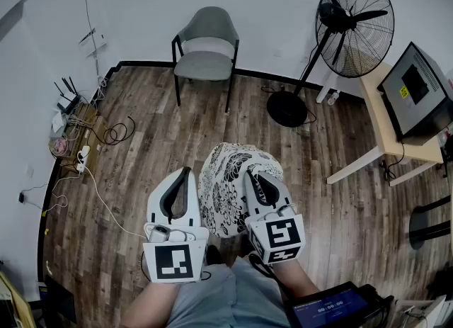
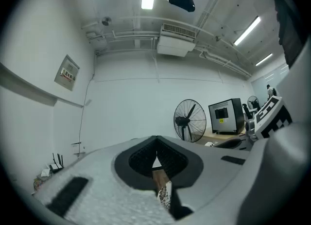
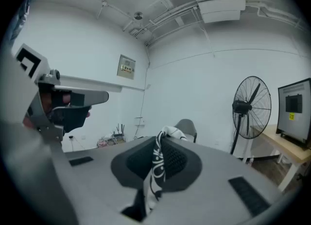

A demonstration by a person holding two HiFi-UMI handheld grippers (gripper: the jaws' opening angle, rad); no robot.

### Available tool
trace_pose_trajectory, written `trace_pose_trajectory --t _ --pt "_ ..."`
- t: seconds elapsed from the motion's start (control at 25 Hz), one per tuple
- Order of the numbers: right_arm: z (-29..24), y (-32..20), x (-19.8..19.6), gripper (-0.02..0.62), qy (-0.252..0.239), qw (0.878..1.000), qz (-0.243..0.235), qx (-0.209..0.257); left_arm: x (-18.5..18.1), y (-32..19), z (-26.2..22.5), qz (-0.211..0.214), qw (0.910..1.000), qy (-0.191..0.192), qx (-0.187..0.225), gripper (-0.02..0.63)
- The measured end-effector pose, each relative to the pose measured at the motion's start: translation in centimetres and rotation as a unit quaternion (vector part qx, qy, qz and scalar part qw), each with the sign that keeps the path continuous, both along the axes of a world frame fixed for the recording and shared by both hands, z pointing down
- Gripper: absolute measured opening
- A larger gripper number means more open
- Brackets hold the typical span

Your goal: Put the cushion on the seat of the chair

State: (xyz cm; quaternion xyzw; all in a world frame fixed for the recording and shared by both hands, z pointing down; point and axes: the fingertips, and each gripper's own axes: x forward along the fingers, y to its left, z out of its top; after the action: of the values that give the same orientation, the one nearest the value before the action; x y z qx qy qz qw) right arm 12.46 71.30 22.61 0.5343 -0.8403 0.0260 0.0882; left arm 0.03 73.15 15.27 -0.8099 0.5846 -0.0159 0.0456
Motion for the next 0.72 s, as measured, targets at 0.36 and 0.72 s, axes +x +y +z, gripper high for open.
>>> trace_pose_trajectory --t 0.36,0.72 --pt "-0.3 -0.8 -1.3 0.02 -0.015 1.0 0.013 -0.002 -2.2 -0.3 0.3 -0.001 1.0 0.004 -0.004 0.009" --pt "-0.4 -2.9 -2.2 0.02 -0.014 1.0 0.01 -0.001 -3.4 -3.0 2.1 -0.008 0.9996 0.001 -0.028 0.009"
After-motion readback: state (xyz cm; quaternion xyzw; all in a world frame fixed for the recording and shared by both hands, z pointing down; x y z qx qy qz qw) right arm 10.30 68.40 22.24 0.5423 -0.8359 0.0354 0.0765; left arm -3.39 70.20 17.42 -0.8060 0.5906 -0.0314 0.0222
